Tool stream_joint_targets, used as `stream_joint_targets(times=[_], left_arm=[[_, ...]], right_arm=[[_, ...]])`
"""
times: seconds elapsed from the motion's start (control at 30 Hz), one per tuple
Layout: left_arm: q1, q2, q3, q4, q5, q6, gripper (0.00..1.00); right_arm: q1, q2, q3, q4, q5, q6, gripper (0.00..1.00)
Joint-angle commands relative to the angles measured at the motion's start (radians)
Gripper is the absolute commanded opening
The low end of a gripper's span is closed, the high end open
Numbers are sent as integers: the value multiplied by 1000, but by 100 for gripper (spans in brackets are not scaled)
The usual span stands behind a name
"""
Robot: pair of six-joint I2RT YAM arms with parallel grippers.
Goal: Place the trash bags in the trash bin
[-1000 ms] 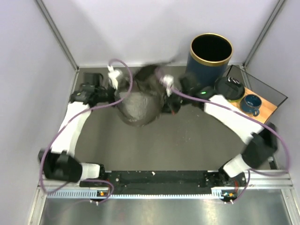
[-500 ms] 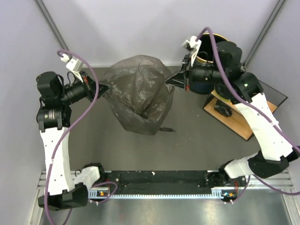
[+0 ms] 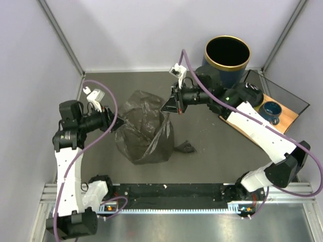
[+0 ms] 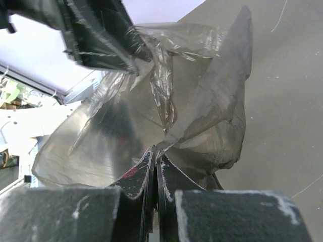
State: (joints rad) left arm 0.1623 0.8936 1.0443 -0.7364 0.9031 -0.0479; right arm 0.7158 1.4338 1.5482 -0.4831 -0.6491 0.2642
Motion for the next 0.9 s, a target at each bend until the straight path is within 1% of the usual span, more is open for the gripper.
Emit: stream_joint_targets(times=[0.0,0.03,0.07,0.1,0.13,0.17,0.2,0.23,0.3,0.33,0.37,0.4,0.43,0.47,0.5,0.53,0.6,0.63,0.67,0.73,0.8,0.87], left_arm=[[31,-56,130,-107,43,157,53],[46,-61,161,-107,80,187,57],[48,-65,189,-84,103,172,60],[46,-74,204,-11,150,140,60],[45,-74,209,39,184,53,59],[42,-74,197,84,213,-14,54],[36,-74,174,133,271,-70,48],[-25,-76,96,238,254,-184,41],[-128,-87,24,281,167,-227,31],[-236,-88,-10,352,81,-271,27],[-282,-88,-80,418,54,-308,26],[-318,-76,-107,469,19,-341,19],[-369,-65,-125,562,-75,-404,16],[-385,-47,-171,636,-75,-443,14],[-397,-6,-185,691,-76,-476,13],[-441,14,-193,725,-143,-516,8],[-487,57,-248,874,-185,-553,5],[-532,67,-268,909,-213,-587,3],[-553,80,-289,999,-248,-601,1],[-595,122,-351,1051,-286,-645,0],[-600,166,-404,1077,-345,-670,0],[-598,188,-421,1024,-406,-629,0]], right_arm=[[25,-3,35,43,43,-30,0],[33,-1,49,43,46,-26,0],[37,0,56,41,46,-17,0],[39,2,65,43,46,-14,0],[42,4,88,43,48,-14,0],[47,10,101,40,48,-13,0],[50,13,114,41,46,-10,0],[51,16,134,40,46,-6,0],[57,19,150,43,40,3,0],[60,19,161,46,39,7,0],[63,17,164,49,29,27,0],[73,16,165,52,23,33,0],[76,13,164,69,14,52,0],[82,13,164,74,11,59,0],[91,11,164,78,6,69,0],[93,10,167,95,2,82,0],[97,7,171,119,-4,133,0],[100,8,190,130,-4,144,0],[99,11,205,141,-4,159,0],[100,30,263,152,-15,167,0],[100,42,330,152,-11,167,0],[100,48,368,152,-4,159,0]])
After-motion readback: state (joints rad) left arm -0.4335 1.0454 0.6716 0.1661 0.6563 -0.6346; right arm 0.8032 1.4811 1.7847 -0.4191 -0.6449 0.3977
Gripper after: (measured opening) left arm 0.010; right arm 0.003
